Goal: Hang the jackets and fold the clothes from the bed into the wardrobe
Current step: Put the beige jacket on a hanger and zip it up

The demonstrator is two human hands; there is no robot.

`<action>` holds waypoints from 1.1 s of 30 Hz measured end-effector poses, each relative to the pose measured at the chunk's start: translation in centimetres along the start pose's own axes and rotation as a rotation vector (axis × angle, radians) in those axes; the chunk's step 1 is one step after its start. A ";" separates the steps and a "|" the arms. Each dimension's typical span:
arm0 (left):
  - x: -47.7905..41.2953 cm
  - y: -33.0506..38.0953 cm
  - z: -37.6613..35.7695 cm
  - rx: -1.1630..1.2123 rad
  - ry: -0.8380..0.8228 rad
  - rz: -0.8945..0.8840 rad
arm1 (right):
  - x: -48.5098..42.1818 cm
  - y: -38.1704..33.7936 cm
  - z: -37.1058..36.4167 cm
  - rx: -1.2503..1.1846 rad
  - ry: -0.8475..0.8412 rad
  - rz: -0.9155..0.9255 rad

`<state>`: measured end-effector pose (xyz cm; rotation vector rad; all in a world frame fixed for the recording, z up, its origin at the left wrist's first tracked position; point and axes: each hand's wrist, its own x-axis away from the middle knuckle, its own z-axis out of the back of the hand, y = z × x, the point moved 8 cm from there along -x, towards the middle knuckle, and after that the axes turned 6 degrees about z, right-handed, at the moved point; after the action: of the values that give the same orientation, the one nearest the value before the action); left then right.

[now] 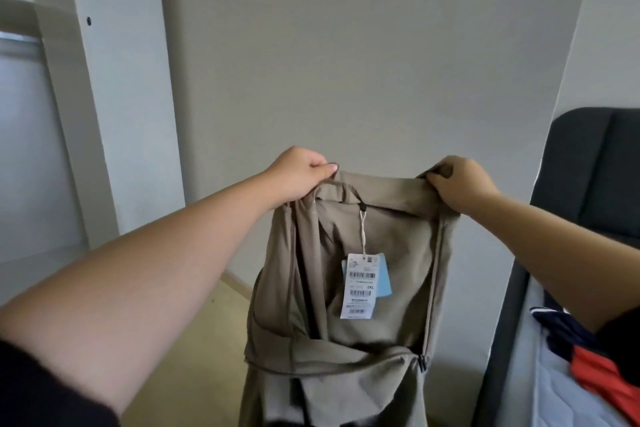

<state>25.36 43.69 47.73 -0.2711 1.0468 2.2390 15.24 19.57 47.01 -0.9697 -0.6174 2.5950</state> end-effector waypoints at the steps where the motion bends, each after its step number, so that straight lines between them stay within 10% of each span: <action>1: -0.1 0.4 0.1 0.034 0.027 -0.005 | 0.2 -0.5 -0.4 0.036 -0.024 0.047; 7: 0.1 1.8 -0.9 0.113 0.017 -0.019 | 2.7 -1.5 -3.6 0.152 -0.217 0.139; 12: 0.4 2.0 -1.7 0.123 -0.011 -0.045 | 4.8 -4.7 -4.5 -0.456 -0.368 0.181; 16: 0.4 2.0 -2.1 0.123 -0.030 -0.057 | 6.0 -6.2 -6.5 -0.481 -0.503 0.202; 26: 1.0 1.2 -3.4 -0.076 -0.171 -0.129 | 3.2 -6.0 -3.2 -0.351 0.041 0.149; 33: 0.6 -0.4 -3.7 -0.469 -0.011 -0.113 | 2.8 -7.3 -1.6 -0.057 0.090 0.265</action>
<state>24.87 41.39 44.75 -0.5020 0.4725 2.3522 15.17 27.49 48.01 -1.2559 -0.5775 2.7532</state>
